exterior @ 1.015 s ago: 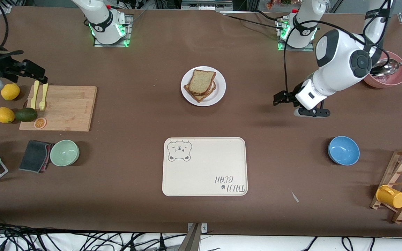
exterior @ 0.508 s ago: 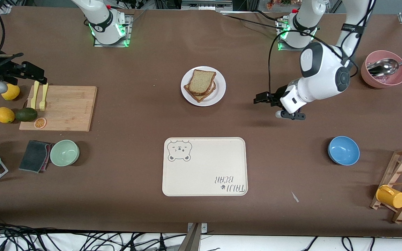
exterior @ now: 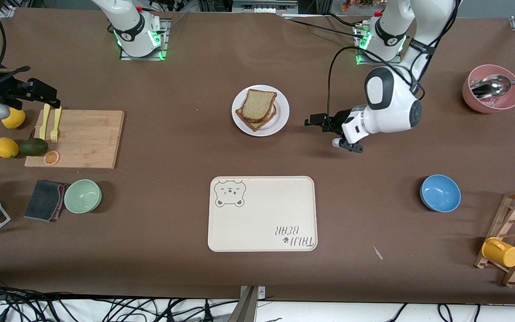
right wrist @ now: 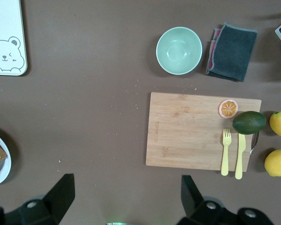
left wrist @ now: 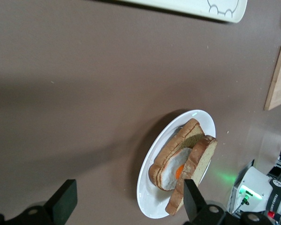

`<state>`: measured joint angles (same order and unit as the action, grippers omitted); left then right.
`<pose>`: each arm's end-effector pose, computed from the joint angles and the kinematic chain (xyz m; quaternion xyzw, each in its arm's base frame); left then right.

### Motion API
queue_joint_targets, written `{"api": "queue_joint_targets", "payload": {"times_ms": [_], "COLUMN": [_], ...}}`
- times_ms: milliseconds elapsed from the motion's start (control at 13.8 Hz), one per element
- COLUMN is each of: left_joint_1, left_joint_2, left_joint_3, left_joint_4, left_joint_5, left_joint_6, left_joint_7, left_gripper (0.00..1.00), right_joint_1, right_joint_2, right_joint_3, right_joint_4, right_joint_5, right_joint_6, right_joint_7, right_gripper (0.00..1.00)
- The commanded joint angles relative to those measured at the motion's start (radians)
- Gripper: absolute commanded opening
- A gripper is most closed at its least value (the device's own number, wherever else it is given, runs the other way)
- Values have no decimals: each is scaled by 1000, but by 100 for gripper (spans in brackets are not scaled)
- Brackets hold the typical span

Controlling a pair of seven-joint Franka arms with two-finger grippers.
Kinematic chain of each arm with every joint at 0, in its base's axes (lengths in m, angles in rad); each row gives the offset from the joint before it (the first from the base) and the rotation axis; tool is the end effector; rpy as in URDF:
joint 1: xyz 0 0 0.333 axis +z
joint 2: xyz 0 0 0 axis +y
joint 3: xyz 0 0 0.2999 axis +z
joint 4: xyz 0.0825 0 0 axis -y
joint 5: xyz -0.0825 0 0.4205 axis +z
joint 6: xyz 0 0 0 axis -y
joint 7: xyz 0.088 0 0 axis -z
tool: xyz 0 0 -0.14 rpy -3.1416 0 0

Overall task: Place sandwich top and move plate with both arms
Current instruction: 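Lower the left gripper to the plate rim beside the sandwich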

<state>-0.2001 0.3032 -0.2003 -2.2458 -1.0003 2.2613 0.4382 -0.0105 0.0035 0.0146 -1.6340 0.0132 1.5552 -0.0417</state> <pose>0.4756 -0.2553 0.1520 0.9273 -0.0253 -0.1256 0.3518 0.5848 0.0043 0.5402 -0.9989 -0.0227 0.0410 0.0074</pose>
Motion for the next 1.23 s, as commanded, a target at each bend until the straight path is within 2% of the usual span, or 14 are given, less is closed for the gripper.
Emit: {"api": "queue_joint_targets", "payload": {"times_ms": [0,290,508,653,1015,1160], "left_joint_1": [-19,-42,-52,-56,-58,-64], "left_joint_2": [36,79,85,96,129,135], "left_joint_3": [2,2,2,2,2,2], "left_joint_4": [3,-27,-50,-83,-113,-113], "left_joint_5": [-60,-237,-309,-406,-516,-528], "left_joint_6": [4,0,-28,-35,-81,-83], "left_joint_7": [68,241,316,455,634,639], "left_gripper": [100,99,99,99,96,96], "right_joint_1": [-2,-2,-2,-2,-2,-2], "right_joint_2": [-5,-5,-5,-5,-5,-7], "right_joint_3": [5,2,2,1,1,1], "right_joint_4": [13,13,11,11,11,11], "right_joint_5": [-12,-7,-7,-6,-6,-6], "right_joint_6": [-6,-12,-14,-15,-15,-18], "right_joint_7": [-6,-9,-9,-9,-9,-9], "right_gripper": [100,100,100,100,100,100]}}
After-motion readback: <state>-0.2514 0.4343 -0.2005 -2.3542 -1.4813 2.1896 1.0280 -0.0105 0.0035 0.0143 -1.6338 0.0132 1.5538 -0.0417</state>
